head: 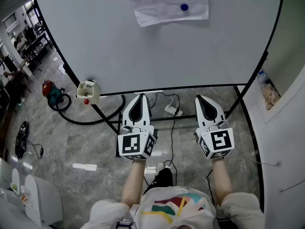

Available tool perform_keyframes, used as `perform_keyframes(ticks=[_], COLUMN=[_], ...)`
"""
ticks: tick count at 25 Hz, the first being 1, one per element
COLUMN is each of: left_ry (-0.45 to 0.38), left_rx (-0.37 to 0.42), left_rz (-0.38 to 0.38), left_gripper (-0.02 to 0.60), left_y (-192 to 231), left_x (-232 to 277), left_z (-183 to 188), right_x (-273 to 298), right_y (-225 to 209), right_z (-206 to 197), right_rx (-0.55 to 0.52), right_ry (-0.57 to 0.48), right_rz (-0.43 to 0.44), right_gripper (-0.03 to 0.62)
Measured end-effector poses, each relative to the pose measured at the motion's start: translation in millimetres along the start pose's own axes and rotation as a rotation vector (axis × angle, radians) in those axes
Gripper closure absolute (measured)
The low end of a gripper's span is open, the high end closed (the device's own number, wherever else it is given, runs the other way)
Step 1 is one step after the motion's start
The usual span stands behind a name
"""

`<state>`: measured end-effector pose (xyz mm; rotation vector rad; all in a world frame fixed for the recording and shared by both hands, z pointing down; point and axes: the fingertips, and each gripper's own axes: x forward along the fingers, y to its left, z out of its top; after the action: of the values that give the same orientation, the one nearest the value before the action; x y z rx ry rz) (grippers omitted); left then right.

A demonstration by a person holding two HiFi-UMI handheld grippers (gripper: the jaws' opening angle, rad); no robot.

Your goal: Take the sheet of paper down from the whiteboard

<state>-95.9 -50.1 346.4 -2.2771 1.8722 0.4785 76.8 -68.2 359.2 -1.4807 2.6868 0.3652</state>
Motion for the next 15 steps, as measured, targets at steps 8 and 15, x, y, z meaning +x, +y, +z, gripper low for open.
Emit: perform_keyframes(ticks=[8, 15], left_ry=[-0.016, -0.021], left_rx=[0.1, -0.001], left_rz=[-0.101, -0.212], left_gripper=[0.477, 0.382], left_y=[75.3, 84.2], left_x=[175.5, 251.6], left_z=[19.8, 45.0], right_x=[157.9, 215.0], right_y=[-39.5, -54.5], right_z=[20.9, 36.5], right_rx=[-0.01, -0.029], right_ry=[-0.065, -0.103], right_rz=[-0.041, 0.018], right_gripper=[0.58, 0.58])
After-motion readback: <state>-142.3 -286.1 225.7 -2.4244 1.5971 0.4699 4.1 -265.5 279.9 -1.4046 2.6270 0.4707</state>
